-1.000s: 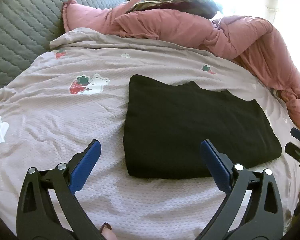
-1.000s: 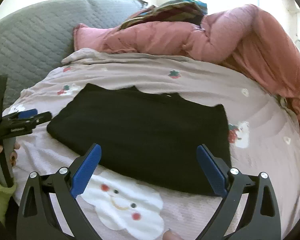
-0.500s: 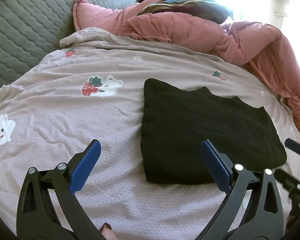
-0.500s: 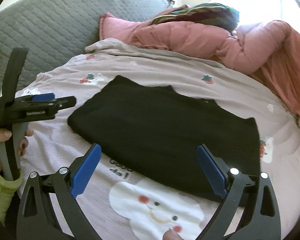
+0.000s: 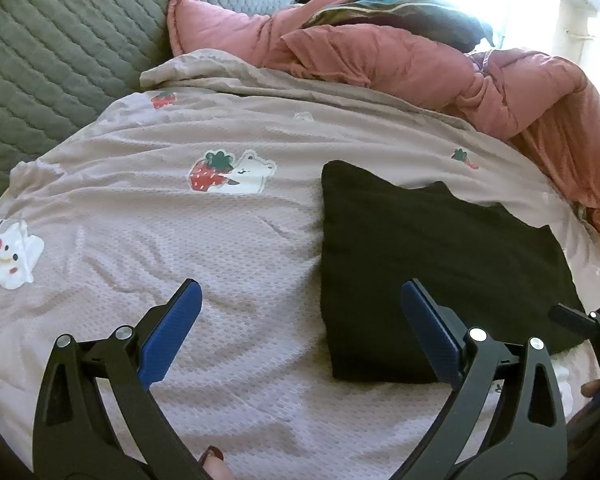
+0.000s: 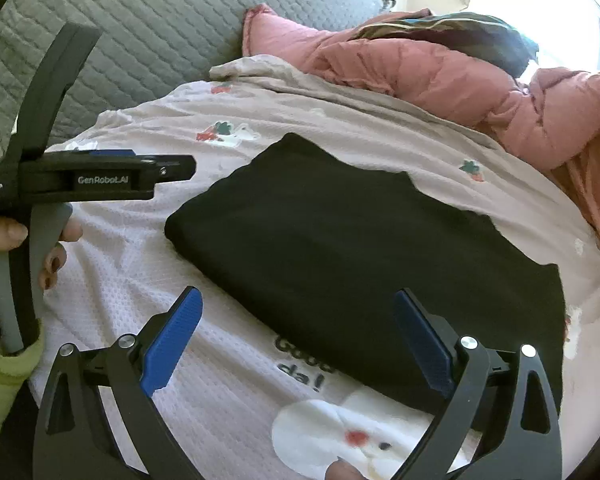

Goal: Fold small clothes

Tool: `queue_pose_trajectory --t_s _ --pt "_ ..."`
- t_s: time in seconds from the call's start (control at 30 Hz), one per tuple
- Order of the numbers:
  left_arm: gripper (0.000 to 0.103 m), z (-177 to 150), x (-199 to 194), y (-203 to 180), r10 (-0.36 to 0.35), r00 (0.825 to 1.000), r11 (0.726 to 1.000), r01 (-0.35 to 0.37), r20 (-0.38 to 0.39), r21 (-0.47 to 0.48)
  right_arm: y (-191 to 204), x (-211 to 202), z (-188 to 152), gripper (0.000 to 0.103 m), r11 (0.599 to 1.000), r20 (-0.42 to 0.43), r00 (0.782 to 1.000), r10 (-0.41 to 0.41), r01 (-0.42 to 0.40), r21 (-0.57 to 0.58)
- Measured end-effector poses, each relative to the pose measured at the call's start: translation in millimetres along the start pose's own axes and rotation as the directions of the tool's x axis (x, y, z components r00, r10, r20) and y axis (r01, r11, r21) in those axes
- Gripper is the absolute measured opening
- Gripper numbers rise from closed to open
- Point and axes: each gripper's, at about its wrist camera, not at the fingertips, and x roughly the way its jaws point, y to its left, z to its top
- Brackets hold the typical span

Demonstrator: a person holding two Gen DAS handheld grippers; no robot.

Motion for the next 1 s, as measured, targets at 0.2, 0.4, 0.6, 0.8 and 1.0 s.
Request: queue_pose_trajectory --t_s 0.2,0.4,0.6,0.8,1.0 --pt "0.093 2.2 4.6 4.2 0.013 1.0 1.0 -0.013 -0.005 -0.008 12.1 19.6 2.9 0.096 0.999 -0.021 1.0 -0.005 0.005 -0.032" --pt "0.093 8.3 11.2 16.2 0.032 0.999 0.999 -0.032 -0.011 -0.041 20.8 30.6 5.7 0.096 0.997 -0.024 0.999 -0.025 0.023 -0.069" --pt "0.093 9.8 15.4 27.7 0.031 0.999 0.996 -0.033 -0.023 -0.084 28.4 38.6 3.4 0.096 0.992 -0.032 0.998 -0.056 0.052 -0.112" --pt "0.093 8.3 19.1 33.4 0.036 0.999 0.994 -0.04 -0.038 -0.106 35.4 46.5 0.2 0.096 0.988 -0.052 0.997 -0.062 0.054 -0.145" --pt "0.093 9.4 20.4 40.5 0.029 0.999 0.991 -0.034 -0.039 -0.133 48.7 52.6 8.6 0.096 0.981 -0.032 0.998 -0.054 0.047 -0.19"
